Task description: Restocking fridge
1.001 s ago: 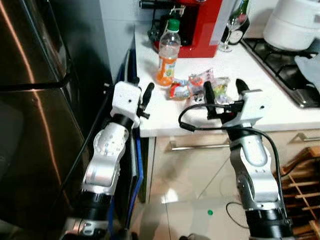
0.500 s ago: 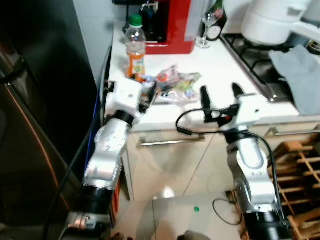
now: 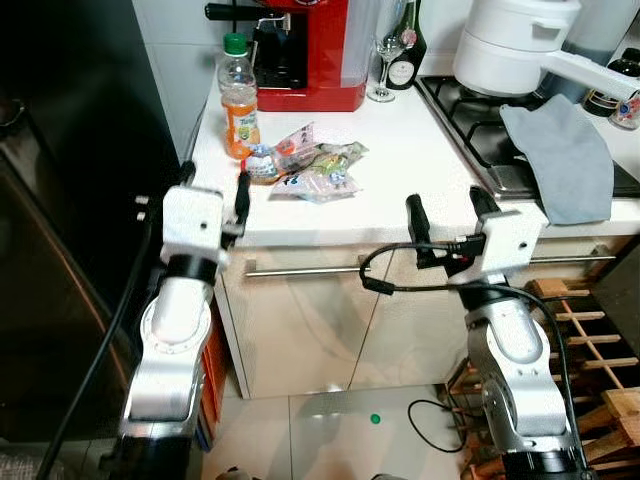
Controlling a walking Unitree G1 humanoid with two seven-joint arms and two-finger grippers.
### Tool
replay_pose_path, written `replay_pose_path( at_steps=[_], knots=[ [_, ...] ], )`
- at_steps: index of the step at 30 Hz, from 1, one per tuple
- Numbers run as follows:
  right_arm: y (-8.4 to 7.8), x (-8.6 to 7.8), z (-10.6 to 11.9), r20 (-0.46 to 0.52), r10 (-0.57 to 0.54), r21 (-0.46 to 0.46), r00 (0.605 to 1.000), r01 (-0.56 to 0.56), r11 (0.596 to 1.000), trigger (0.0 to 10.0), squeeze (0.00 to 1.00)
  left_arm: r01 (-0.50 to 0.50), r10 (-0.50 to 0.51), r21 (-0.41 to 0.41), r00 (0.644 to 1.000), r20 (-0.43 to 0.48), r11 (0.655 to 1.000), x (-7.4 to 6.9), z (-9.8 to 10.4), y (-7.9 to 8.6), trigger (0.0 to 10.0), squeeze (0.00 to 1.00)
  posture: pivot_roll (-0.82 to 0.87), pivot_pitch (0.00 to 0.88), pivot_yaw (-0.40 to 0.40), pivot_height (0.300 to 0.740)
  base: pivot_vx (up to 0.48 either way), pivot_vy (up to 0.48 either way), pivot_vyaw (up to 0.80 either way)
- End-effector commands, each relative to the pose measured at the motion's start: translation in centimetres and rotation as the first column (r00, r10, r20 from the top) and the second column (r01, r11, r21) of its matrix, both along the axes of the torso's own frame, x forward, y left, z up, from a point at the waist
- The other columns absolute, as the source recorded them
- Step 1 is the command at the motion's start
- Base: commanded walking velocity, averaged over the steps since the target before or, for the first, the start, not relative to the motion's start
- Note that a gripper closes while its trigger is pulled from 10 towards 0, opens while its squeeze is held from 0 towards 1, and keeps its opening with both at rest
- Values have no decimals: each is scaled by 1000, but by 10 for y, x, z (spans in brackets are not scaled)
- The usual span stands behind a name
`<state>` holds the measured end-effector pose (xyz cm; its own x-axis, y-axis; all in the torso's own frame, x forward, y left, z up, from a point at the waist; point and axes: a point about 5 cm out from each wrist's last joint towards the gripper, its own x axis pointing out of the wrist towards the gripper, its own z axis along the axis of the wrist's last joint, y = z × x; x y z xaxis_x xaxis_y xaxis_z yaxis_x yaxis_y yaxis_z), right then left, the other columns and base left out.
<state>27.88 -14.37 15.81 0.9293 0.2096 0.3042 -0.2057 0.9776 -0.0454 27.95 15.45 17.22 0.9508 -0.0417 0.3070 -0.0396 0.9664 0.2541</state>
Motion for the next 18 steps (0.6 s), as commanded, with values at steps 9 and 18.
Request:
replay_pose_path(
  at_steps=[9, 18],
  knots=[
    [5, 9, -8, -49, 30, 41, 998, -28, 999, 10000, 0, 40, -42, -30, 997, -62, 999, -3, -6, -11, 10000, 1000, -31, 0, -58, 740, 0, 0, 0],
    [5, 18, -9, -67, 31, 96, 997, -24, 995, 10000, 0, 19, -5, 148, 996, -95, 989, 11, 3, -12, 10000, 1000, -20, 0, -37, 740, 0, 0, 0]
  ],
)
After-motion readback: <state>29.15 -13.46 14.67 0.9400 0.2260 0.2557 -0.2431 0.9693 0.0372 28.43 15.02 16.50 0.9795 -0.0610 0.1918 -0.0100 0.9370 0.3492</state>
